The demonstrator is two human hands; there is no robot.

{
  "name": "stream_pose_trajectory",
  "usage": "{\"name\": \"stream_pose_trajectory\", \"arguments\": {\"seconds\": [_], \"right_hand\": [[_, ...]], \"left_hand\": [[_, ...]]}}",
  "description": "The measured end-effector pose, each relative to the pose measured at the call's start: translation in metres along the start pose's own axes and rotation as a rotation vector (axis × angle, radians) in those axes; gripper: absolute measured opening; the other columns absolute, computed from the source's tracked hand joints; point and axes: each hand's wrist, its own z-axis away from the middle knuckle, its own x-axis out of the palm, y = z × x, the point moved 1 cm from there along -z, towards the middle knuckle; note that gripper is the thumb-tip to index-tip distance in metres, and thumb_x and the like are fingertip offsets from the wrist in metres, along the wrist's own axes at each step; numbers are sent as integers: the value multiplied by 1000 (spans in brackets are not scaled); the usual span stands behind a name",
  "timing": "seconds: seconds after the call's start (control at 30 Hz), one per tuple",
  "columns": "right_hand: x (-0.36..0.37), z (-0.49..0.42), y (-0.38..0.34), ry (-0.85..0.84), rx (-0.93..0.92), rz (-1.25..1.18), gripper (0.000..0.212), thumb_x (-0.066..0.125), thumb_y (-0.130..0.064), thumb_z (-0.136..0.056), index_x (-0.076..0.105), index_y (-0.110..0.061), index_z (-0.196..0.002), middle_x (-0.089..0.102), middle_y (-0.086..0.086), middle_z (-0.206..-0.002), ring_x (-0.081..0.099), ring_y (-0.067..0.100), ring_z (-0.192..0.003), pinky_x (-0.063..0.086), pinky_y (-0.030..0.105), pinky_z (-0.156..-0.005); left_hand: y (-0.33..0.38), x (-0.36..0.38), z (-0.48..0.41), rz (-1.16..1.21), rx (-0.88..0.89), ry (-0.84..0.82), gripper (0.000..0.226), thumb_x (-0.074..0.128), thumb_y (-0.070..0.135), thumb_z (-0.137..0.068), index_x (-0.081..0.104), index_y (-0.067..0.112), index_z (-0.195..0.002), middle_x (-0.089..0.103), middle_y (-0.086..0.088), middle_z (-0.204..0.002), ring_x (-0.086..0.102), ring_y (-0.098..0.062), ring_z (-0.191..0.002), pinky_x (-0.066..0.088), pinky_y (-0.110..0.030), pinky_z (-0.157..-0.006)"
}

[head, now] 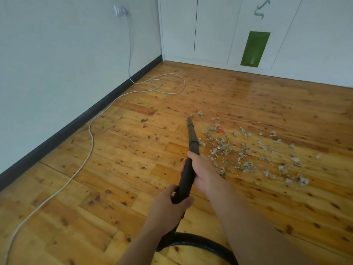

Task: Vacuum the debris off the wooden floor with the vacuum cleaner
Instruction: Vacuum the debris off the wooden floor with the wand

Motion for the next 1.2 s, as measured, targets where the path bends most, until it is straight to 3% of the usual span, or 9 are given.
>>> {"name": "stream_pose_trajectory", "arguments": {"seconds": [0.17,0.33,0.5,0.73,0.9,1.07,1.2], "right_hand": [[11,-22,-3,-40,-42,-2,21,50,-17,-101,48,-12,-122,47,10,-79,45,22,-61,45,32,-51],[18,-34,-1,-69,-49,20,18,50,-20,-102,49,-11,-118,47,10,-80,46,21,-64,46,32,-52],[15,-45,-4,-89,-47,32,17,50,-19,-102,50,-11,-117,47,9,-82,46,20,-67,46,34,-54],[14,-44,-5,-60,-88,25,25,49,-17,-102,48,-9,-125,47,10,-87,47,20,-66,50,33,-53],[9,-34,-5,-24,-90,8,22,50,-18,-102,48,-10,-122,48,10,-89,55,21,-61,57,38,-63],[3,-24,-4,8,-93,32,26,49,-18,-102,47,-9,-126,49,11,-91,53,20,-61,51,30,-50],[2,-19,-6,57,-97,25,25,49,-18,-101,48,-10,-125,51,10,-87,51,18,-57,49,29,-48]], "left_hand": [[-3,-4,-17,112,-22,56,28,69,46,-86,59,37,-110,70,8,-73,65,-2,-59,44,-13,-49],[-5,-6,-26,133,-32,106,18,69,44,-87,59,39,-101,68,12,-68,65,-3,-59,47,-15,-49],[-3,5,-31,138,-43,168,22,67,43,-89,58,38,-108,68,6,-83,64,-3,-62,41,-12,-47],[0,8,-32,116,-11,148,16,63,41,-91,53,40,-104,69,6,-77,63,0,-59,40,-10,-44],[2,5,-26,65,12,116,12,64,39,-91,56,38,-99,70,6,-73,64,-2,-58,40,-11,-45],[7,7,-16,43,13,104,13,65,40,-90,56,38,-100,69,6,-75,64,-4,-62,41,-13,-48],[11,7,-11,33,25,92,15,64,40,-91,57,35,-103,69,5,-75,65,-7,-64,42,-16,-50]]}}
